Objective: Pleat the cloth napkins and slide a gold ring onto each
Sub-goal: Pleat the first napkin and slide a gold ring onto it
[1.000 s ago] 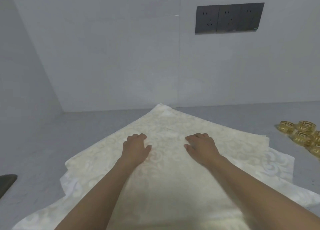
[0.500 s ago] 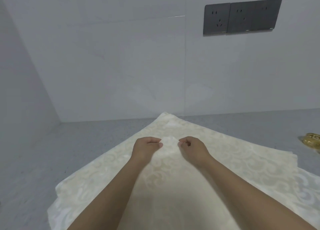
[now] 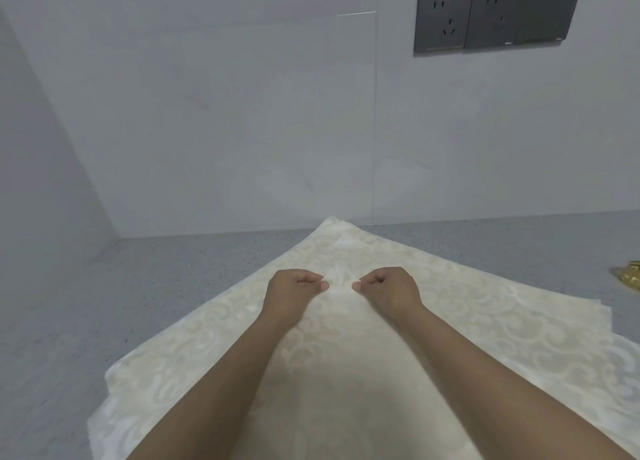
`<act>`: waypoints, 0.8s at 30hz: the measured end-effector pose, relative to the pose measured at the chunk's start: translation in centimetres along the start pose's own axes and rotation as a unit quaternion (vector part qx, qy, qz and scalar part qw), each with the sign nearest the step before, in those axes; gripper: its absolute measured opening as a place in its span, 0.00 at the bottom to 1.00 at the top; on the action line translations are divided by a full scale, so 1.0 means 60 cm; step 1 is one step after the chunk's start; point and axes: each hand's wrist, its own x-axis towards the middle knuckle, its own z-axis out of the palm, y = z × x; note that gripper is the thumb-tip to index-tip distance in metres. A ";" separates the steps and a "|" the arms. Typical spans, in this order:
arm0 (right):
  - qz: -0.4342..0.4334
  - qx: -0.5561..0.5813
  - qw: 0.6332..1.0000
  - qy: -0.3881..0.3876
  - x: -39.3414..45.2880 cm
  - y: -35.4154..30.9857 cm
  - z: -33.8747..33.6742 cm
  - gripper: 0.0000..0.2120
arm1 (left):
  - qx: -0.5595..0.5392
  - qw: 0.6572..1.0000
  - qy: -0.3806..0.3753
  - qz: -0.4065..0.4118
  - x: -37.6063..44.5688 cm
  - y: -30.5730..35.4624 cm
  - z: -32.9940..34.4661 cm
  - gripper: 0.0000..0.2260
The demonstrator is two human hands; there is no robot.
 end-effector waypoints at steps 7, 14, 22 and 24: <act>-0.007 -0.048 0.999 0.021 0.000 0.003 0.008 0.09 | 0.012 1.000 0.009 0.009 0.006 -0.007 0.002 0.05; -0.057 -0.074 0.995 0.041 -0.008 0.008 0.012 0.05 | -0.007 1.000 0.021 0.019 -0.009 -0.012 0.009 0.00; -0.146 0.002 0.989 -0.028 -0.009 0.015 -0.013 0.10 | 0.028 0.995 -0.037 0.086 -0.009 -0.016 -0.009 0.08; -0.181 -0.032 0.981 -0.064 -0.006 0.022 -0.024 0.12 | 0.081 0.987 -0.062 0.125 -0.005 -0.021 -0.014 0.09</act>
